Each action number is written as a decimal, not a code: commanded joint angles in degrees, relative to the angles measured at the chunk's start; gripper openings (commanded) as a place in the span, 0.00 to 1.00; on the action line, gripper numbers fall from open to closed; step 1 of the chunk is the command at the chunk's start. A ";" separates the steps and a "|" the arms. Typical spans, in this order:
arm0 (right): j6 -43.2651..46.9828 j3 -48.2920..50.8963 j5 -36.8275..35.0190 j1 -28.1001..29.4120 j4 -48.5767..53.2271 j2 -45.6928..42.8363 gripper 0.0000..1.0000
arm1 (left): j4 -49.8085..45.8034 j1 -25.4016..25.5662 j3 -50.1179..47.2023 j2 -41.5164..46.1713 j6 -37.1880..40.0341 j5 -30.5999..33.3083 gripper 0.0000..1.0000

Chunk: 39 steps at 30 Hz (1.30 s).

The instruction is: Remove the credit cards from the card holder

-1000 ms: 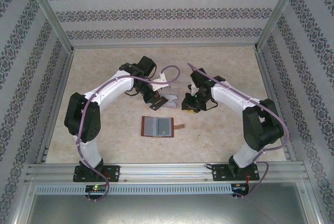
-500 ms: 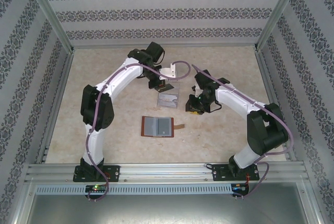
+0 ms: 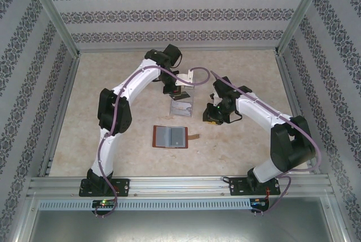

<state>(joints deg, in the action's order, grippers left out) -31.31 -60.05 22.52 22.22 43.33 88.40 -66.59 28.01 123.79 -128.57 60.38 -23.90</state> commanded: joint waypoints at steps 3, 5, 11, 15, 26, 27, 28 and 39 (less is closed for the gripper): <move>-0.77 1.19 -1.17 -0.73 0.88 -2.09 0.25 | -5.46 0.51 1.89 -2.41 3.08 0.21 0.00; -0.85 1.39 -1.10 -0.69 0.75 -2.20 0.25 | -5.55 0.80 2.20 -3.14 3.08 1.38 0.00; -1.51 2.30 -1.09 -0.48 0.23 -2.55 0.25 | -5.43 1.70 3.03 -5.02 3.34 4.39 0.00; -1.78 2.75 -1.27 -0.38 0.19 -2.97 0.25 | -5.50 2.17 3.82 -6.06 3.43 5.37 0.02; -2.18 3.52 -1.57 -0.20 0.12 -3.85 0.25 | -1.70 2.70 5.24 -7.40 1.67 10.70 0.20; -2.26 3.54 -1.54 -0.16 0.14 -3.85 0.25 | -1.37 2.71 5.27 -7.48 1.59 11.27 0.20; -2.28 3.57 -1.52 -0.13 0.00 -3.86 0.25 | -1.07 2.71 5.19 -7.49 1.60 11.54 0.20; -2.55 3.77 -1.69 0.02 0.13 -4.12 0.25 | 4.16 2.58 5.15 -6.13 -1.66 13.81 0.23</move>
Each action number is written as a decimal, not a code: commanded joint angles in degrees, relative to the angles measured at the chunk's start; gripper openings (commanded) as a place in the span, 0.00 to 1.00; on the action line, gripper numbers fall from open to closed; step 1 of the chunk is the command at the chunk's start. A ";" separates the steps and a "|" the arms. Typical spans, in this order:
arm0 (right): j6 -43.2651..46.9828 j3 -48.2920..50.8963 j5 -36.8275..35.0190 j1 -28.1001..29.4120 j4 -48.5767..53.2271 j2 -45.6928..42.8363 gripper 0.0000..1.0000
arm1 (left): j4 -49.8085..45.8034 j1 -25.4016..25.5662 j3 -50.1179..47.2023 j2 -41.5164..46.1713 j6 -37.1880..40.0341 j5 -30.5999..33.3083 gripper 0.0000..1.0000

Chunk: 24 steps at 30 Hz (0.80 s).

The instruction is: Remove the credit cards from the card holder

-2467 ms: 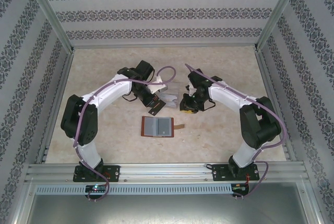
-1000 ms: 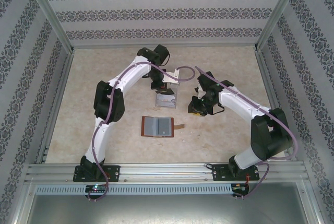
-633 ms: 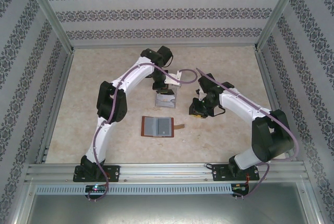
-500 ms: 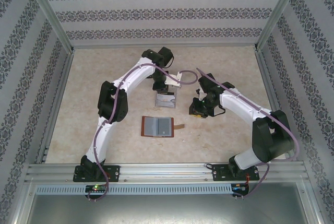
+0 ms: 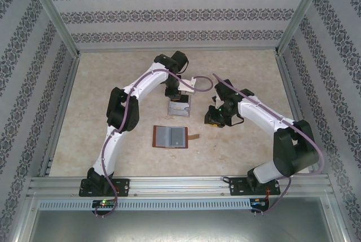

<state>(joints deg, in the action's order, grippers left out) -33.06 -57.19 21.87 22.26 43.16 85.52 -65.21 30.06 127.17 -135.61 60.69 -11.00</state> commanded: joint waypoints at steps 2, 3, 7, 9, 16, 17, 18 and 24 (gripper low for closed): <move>-0.79 0.88 -1.17 0.06 0.33 -1.31 0.25 | 3.78 0.52 1.61 1.46 -2.48 0.44 0.24; -0.78 0.93 -1.20 0.13 0.31 -1.33 0.25 | 4.16 0.48 1.51 1.65 -2.52 0.14 0.24; -0.79 1.00 -1.21 0.06 0.35 -1.41 0.25 | 5.26 0.44 1.16 2.53 -2.87 -0.86 0.24; -0.83 1.04 -1.23 0.09 0.32 -1.49 0.25 | 6.42 0.45 0.30 2.88 -2.95 -0.62 0.24; -0.91 1.21 -1.21 0.17 0.18 -1.49 0.25 | 6.00 0.38 -0.35 3.08 -3.06 -0.70 0.24; -0.89 1.13 -1.23 0.19 0.19 -1.41 0.25 | 5.10 0.28 -0.26 3.28 -2.64 -2.01 0.24; -0.79 1.13 -1.24 0.22 0.25 -1.33 0.25 | 4.25 0.31 -0.26 3.46 -2.18 -3.33 0.24; -0.78 1.07 -1.26 0.16 0.18 -1.08 0.26 | 2.27 0.01 -0.57 4.74 -1.56 -6.00 0.24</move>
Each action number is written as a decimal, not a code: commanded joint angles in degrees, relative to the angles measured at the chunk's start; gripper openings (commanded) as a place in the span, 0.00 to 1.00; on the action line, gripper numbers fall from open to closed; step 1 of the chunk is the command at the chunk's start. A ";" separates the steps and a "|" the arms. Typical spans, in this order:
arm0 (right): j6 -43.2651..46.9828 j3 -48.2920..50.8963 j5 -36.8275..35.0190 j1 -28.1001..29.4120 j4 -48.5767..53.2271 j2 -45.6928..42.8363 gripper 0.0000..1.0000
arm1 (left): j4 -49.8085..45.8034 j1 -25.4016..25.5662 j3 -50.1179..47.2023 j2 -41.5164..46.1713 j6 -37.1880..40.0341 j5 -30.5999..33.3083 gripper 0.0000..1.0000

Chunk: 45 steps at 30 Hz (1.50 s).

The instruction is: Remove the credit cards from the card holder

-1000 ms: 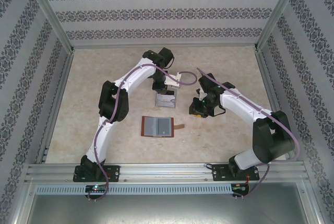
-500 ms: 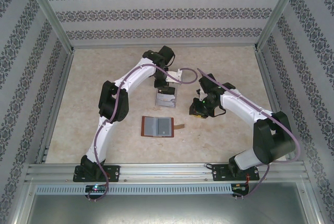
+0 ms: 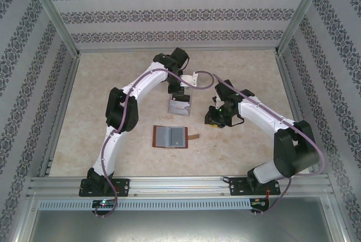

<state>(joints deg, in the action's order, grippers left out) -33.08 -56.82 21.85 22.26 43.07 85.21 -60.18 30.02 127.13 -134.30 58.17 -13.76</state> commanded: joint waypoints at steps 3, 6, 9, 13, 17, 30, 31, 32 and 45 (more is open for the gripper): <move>-0.77 0.57 -1.22 0.25 0.18 -0.68 0.25 | -0.35 -0.35 -1.71 4.22 -0.06 -3.11 0.24; -0.76 0.61 -1.22 0.24 0.09 -0.57 0.26 | 3.23 -0.25 -2.71 4.01 -1.50 0.47 0.23; -0.87 0.45 -1.19 0.33 0.06 -0.64 0.26 | 3.22 -0.29 -2.42 3.29 -2.33 1.29 0.23; -1.21 -0.01 -0.61 0.84 -0.74 -0.15 0.26 | 4.67 -0.27 -3.09 3.91 -7.48 0.68 0.19; -1.45 -1.73 -0.40 3.13 -1.40 1.89 0.25 | 6.64 -0.32 -5.35 5.54 -15.01 0.93 0.18; -4.17 -4.82 2.03 9.40 -5.24 8.55 0.25 | 2.15 -0.32 -9.60 10.85 -46.59 4.28 0.20; -4.40 -4.72 2.36 9.55 -5.69 8.81 0.25 | 2.09 -0.38 -10.49 11.54 -49.24 5.06 0.19; -4.60 -4.65 2.72 9.77 -6.05 9.14 0.25 | 2.22 -0.36 -11.43 12.11 -50.88 5.22 0.19; -4.81 -4.33 4.67 11.84 -7.91 12.63 0.25 | 11.68 -0.93 -28.38 21.38 -69.25 0.78 0.16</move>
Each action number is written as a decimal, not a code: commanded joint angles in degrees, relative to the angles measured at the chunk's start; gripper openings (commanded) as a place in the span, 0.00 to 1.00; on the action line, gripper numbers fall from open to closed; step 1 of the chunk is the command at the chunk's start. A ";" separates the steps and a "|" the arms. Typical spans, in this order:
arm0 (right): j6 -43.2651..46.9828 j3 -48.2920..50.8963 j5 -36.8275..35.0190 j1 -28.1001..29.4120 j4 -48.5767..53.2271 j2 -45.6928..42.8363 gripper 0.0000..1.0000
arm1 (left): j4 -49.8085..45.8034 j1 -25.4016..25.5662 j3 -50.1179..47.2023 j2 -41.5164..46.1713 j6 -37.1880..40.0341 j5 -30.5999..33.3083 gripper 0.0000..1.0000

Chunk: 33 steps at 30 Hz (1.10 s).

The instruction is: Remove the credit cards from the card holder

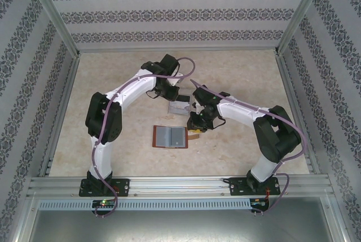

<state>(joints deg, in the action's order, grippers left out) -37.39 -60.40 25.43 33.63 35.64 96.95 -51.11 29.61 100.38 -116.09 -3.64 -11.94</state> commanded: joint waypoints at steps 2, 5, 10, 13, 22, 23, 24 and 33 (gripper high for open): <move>-0.41 -0.43 1.11 0.52 -0.57 1.21 0.25 | 1.92 -0.42 -2.79 4.22 -10.49 -1.52 0.15; -0.28 0.15 1.12 0.50 -0.73 1.49 0.25 | 2.99 -0.04 -6.11 6.56 -14.75 -3.10 0.16; -0.01 0.96 0.81 0.51 -0.57 1.67 0.25 | 7.44 0.18 -13.94 11.36 -23.36 -3.66 0.17; -0.08 1.68 0.53 0.56 -0.71 1.69 0.25 | 8.72 0.54 -17.55 12.94 -26.66 -4.57 0.17; 0.45 3.05 -0.71 0.55 -0.51 2.25 0.25 | 14.85 2.82 -27.81 16.95 -33.52 -8.60 0.17; 0.58 3.11 -0.85 0.54 -0.48 2.49 0.25 | 15.19 3.03 -28.38 17.03 -33.97 -9.12 0.17; 0.71 3.13 -0.99 0.56 -0.37 2.69 0.25 | 15.61 3.39 -29.10 17.02 -34.35 -9.69 0.16; 1.68 3.21 -3.00 0.56 0.05 4.91 0.24 | 19.92 5.33 -31.86 16.23 -37.02 -13.72 0.16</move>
<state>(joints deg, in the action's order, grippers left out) -37.04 -57.71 24.29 33.65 34.89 100.51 -34.24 34.26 69.14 -100.66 -38.26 -23.20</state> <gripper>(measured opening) 0.245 0.163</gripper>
